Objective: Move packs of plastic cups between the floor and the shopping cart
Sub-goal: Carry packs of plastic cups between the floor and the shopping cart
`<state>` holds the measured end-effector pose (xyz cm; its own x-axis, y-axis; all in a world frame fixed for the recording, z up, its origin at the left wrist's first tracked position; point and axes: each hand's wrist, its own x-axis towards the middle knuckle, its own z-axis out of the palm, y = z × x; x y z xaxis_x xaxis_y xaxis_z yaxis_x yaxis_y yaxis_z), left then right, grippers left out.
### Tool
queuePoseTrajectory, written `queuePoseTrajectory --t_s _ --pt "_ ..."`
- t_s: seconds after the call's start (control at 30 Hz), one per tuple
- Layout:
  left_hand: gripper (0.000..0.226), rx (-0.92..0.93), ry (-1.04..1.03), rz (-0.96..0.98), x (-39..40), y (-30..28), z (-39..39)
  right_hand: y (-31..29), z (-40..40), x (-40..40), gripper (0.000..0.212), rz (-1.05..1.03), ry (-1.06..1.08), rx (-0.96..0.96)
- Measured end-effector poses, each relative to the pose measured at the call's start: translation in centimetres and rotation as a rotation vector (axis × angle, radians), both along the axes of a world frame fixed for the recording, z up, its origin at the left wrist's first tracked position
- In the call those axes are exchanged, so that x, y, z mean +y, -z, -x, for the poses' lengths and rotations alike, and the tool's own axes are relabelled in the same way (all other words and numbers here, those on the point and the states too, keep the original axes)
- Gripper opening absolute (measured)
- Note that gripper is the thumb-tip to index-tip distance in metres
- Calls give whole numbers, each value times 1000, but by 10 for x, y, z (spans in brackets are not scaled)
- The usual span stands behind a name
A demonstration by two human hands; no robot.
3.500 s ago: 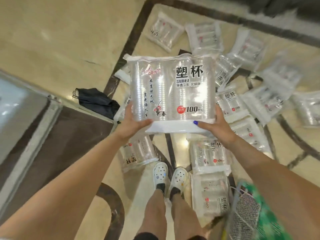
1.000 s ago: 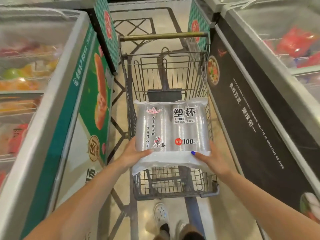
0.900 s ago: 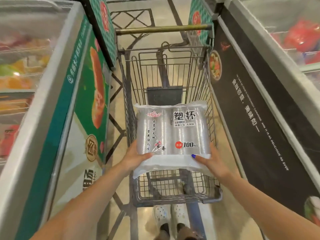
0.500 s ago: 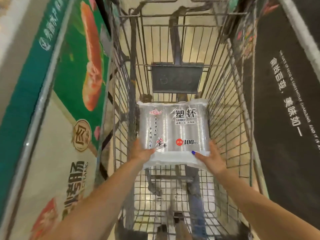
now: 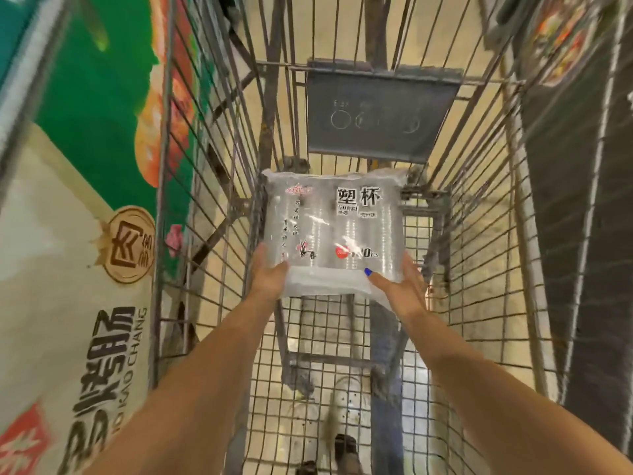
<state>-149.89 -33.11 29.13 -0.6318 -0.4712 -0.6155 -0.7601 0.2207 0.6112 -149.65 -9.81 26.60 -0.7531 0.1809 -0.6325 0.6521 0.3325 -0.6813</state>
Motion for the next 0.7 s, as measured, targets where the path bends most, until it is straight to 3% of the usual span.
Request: queuePoseTrajectory --t_s 0.13,0.33,0.53,0.7 --pt "68 15 44 31 -4 2 6 6 -1 -5 101 12 20 -9" --pt "76 135 58 -28 -7 -5 -13 -13 -19 1 94 210 120 58" --pt "79 130 26 -140 -7 -8 -30 -17 -24 0 91 132 3 54" --pt "71 149 104 -24 -4 1 -55 -11 -45 7 84 20 -115 86"
